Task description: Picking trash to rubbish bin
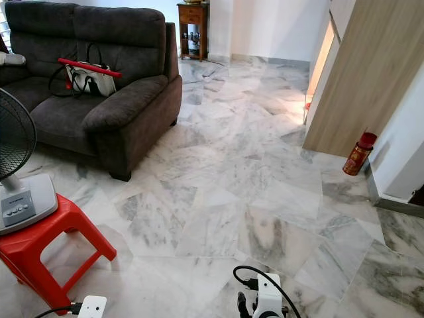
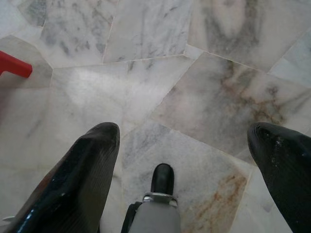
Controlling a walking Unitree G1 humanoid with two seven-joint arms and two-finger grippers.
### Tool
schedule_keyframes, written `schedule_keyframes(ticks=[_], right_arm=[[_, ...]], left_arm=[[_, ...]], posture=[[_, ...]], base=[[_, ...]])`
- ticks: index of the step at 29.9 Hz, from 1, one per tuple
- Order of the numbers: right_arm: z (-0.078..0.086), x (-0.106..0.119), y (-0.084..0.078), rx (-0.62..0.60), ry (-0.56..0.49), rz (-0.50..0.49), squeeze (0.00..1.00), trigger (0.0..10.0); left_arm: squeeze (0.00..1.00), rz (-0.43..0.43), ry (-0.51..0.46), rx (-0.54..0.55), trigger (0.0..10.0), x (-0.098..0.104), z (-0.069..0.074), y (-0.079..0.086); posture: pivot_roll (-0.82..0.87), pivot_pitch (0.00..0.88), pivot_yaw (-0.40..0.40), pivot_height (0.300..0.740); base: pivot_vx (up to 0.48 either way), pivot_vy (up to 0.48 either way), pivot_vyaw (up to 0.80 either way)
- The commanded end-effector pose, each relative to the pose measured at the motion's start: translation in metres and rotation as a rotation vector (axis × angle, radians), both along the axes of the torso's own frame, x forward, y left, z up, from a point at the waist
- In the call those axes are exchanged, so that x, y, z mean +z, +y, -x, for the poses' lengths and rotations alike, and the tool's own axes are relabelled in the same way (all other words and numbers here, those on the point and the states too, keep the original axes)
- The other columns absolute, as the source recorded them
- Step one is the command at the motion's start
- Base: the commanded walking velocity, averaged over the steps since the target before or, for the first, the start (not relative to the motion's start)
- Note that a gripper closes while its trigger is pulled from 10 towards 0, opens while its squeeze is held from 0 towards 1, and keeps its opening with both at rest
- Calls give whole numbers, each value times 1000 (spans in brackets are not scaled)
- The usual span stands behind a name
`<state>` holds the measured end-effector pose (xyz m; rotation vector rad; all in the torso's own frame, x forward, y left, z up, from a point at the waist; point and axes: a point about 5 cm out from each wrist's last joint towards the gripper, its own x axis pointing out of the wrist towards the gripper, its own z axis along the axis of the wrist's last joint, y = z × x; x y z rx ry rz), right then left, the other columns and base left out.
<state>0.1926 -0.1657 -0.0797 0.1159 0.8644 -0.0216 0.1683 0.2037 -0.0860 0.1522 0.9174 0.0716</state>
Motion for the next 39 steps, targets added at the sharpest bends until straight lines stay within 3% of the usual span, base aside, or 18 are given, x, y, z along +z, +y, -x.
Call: schedule_keyframes(ticks=[1, 5, 6, 7, 39], right_arm=[[-6, 3, 3, -5, -28, -23, 0, 10000], [-6, 3, 3, -5, -28, -23, 0, 10000], [-6, 3, 4, 1, -21, -30, 0, 10000], [-3, 2, 4, 8, -13, -27, 0, 10000], [-3, 1, 6, 6, -12, -30, 0, 10000]], left_arm=[[0, -12, 34, 4, 10000, -3, 5, 0], [0, -12, 34, 4, 10000, -3, 5, 0], [0, -12, 34, 3, 10000, -3, 5, 0], [0, -5, 30, 3, 10000, -3, 5, -1], [0, -12, 27, -5, 10000, -1, 2, 1]], posture=[[3, 0, -44, 740], [3, 0, -44, 740], [0, 0, 0, 740], [10, 0, -53, 740], [-10, 0, -40, 740]], base=[[0, 0, 0], [0, 0, 0], [0, 0, 0], [0, 0, 0], [0, 0, 0]])
